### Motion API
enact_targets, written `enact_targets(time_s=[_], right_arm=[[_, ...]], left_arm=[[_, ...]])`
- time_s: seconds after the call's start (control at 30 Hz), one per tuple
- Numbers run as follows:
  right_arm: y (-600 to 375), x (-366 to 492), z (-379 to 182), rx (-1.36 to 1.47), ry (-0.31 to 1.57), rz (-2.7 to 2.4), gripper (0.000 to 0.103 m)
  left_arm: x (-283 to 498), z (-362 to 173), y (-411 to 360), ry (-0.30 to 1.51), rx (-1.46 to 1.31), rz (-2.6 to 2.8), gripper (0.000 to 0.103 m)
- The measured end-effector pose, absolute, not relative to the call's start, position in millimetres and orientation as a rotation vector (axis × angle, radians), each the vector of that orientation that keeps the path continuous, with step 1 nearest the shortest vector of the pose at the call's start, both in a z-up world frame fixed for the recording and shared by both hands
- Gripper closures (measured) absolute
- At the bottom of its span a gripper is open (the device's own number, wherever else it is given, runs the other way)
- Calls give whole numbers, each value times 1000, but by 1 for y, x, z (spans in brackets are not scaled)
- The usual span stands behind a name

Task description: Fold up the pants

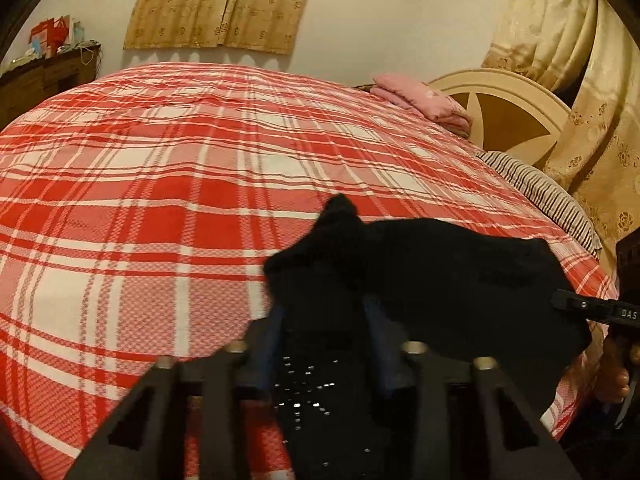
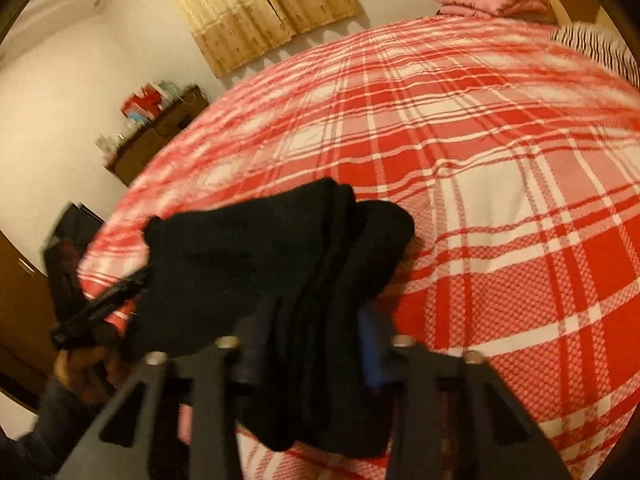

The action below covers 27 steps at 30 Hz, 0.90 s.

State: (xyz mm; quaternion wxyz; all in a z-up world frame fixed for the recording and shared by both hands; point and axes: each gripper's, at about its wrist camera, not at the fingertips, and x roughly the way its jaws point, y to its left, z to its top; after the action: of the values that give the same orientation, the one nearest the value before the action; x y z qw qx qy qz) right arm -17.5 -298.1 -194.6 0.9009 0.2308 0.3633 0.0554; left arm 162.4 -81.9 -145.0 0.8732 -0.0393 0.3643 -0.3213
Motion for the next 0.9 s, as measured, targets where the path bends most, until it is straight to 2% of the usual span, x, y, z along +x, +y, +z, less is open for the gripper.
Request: enact_targets(time_s=[0.03, 0.07, 0.2, 0.53, 0.7, 0.9], right_arm=[[-298, -18, -193, 484, 746, 120, 71], [-296, -20, -190, 478, 736, 124, 72], [-280, -21, -175, 437, 706, 140, 73], [-239, 12, -121, 321, 656, 261, 74], [-201, 71, -108, 275, 644, 372, 74], [-137, 152, -113, 256, 644, 512, 74]], left_arm=[[163, -145, -78, 766, -101, -676, 75], [163, -144, -75, 766, -120, -681, 84], [159, -136, -69, 743, -145, -689, 90], [160, -91, -24, 635, -239, -654, 91], [175, -71, 32, 585, -230, -543, 91], [195, -73, 100, 568, -200, -341, 91]])
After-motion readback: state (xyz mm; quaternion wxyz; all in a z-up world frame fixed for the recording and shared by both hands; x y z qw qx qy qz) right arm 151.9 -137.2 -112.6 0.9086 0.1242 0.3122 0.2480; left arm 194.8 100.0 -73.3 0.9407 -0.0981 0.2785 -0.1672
